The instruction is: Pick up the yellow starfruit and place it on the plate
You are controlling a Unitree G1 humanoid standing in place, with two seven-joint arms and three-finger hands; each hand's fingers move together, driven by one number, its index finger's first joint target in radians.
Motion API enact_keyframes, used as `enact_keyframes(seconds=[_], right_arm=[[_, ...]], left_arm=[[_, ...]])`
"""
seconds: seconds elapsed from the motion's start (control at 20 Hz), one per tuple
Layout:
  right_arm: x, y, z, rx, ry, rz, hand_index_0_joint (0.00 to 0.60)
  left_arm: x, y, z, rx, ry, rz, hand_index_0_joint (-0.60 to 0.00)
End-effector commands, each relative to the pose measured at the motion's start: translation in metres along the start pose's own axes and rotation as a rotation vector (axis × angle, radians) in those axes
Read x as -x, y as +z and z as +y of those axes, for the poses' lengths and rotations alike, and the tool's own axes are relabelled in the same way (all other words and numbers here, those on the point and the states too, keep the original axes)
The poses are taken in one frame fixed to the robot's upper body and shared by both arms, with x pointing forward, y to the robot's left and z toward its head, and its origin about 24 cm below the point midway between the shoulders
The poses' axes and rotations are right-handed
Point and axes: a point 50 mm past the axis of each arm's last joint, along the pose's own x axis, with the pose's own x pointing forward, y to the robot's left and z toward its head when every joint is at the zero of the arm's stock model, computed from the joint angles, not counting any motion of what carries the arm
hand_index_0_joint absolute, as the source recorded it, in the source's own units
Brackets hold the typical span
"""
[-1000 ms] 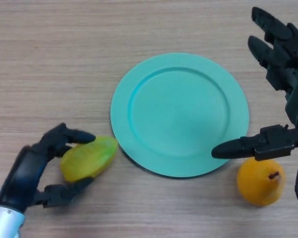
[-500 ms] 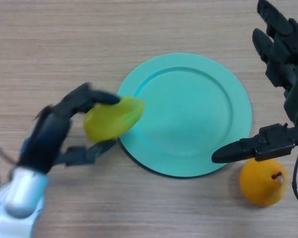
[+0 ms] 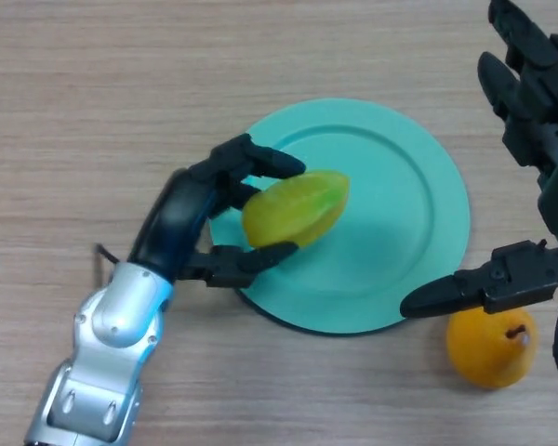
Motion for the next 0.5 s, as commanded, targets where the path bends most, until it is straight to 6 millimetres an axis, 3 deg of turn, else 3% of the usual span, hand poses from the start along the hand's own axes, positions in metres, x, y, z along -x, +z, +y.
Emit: enact_keyframes(seconds=[0.05,0.1,0.15,0.2,0.3,0.5], right_arm=[[0.004,0.027,-0.011,0.059,-0.054,-0.175,0.0],[0.004,0.027,-0.011,0.063,-0.054,-0.177,0.0],[0.005,0.029,-0.011,0.078,-0.053,-0.184,0.0],[0.005,0.031,-0.012,0.086,-0.053,-0.191,0.0],[0.006,0.028,-0.012,0.085,-0.055,-0.188,0.0],[0.005,0.032,-0.012,0.087,-0.052,-0.197,0.0]], left_arm=[[-0.004,0.036,0.017,-0.011,0.083,-0.205,-0.299],[-0.004,0.033,0.016,-0.007,0.081,-0.183,-0.2],[-0.002,0.028,0.012,-0.027,0.072,-0.136,-0.057],[-0.001,0.025,0.011,-0.044,0.068,-0.113,0.0],[0.002,0.029,0.012,-0.063,0.073,-0.119,0.0],[0.013,0.06,0.018,-0.108,0.108,-0.239,0.0]])
